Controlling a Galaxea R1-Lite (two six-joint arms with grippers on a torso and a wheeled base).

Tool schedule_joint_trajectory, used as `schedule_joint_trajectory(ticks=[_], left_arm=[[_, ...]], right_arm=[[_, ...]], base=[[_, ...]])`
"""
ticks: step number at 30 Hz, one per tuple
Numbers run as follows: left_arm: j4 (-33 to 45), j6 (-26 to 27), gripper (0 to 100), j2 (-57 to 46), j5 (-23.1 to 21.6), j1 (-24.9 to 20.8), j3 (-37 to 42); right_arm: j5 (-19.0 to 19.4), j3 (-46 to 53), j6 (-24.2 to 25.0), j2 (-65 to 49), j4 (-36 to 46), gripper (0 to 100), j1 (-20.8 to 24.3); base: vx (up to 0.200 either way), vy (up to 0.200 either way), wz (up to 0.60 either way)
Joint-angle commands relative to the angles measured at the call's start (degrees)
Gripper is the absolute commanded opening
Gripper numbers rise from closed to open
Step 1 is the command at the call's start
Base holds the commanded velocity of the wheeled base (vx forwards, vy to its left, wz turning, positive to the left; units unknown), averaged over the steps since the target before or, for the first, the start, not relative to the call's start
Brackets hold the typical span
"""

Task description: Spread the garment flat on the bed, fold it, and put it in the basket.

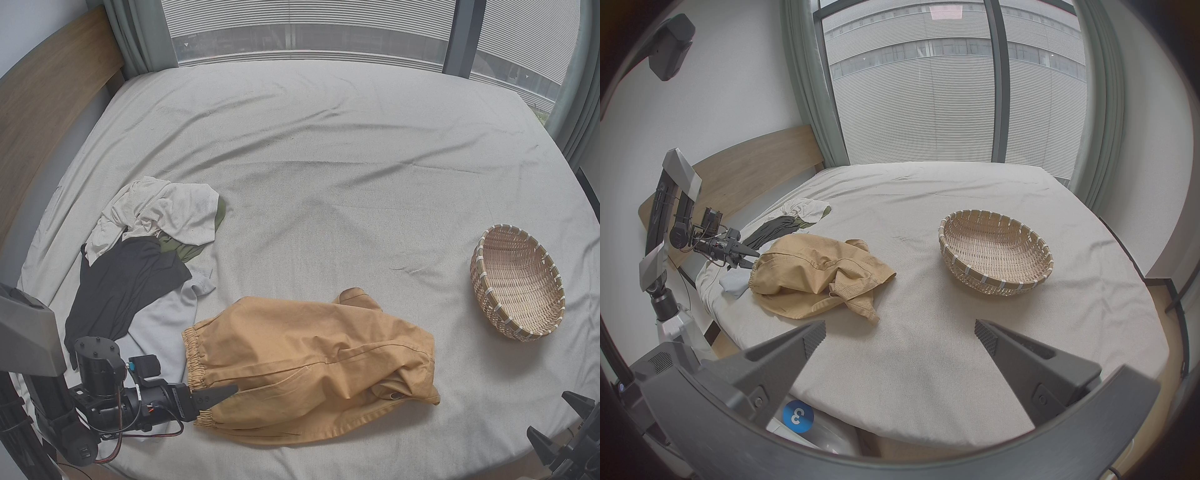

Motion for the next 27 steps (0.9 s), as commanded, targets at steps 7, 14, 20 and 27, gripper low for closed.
schedule_joint_trajectory(ticks=[7,14,20,27], left_arm=[[-3.7,-2.1,100,-0.1,-0.1,-1.7,1.0],[-3.7,-4.1,100,-4.9,-0.1,-3.7,1.0],[-3.7,-3.8,100,-5.0,0.0,-4.4,1.0],[-3.7,-3.7,0,-5.1,0.0,-4.5,1.0]], right_arm=[[0.0,1.0,0.0,0.0,0.0,100,0.0],[0.0,1.0,0.1,0.0,0.0,100,0.0],[-0.1,1.0,0.1,0.2,0.0,100,0.0],[-0.1,1.0,0.1,0.2,-0.1,100,0.0]], base=[[0.000,0.000,0.00],[0.000,0.000,0.00],[0.000,0.000,0.00],[0.000,0.000,0.00]])
